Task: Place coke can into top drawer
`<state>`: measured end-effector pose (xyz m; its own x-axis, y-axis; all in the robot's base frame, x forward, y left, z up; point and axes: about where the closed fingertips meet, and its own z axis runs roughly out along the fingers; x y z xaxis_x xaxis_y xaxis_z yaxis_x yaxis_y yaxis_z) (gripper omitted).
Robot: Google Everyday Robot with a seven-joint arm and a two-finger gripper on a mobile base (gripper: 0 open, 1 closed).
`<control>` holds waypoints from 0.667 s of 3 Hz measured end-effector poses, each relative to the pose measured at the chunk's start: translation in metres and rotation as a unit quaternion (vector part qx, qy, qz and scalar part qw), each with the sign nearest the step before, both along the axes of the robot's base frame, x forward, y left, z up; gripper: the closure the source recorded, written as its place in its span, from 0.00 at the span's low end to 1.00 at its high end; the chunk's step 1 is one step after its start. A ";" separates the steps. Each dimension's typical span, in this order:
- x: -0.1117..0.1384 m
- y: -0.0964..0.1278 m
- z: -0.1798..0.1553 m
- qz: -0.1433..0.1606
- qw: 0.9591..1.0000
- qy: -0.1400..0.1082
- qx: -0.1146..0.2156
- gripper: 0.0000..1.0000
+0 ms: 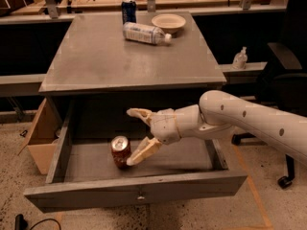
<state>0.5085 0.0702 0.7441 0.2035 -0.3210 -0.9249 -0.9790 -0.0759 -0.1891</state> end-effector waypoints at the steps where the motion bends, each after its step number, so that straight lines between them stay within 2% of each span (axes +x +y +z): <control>1: -0.007 -0.039 0.034 -0.044 0.999 -0.017 -0.013 0.41; 2: -0.026 -0.098 0.081 -0.137 0.988 -0.068 -0.028 0.71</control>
Offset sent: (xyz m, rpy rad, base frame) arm -0.0459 -0.1744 0.1283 -0.0936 -0.2512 -0.5033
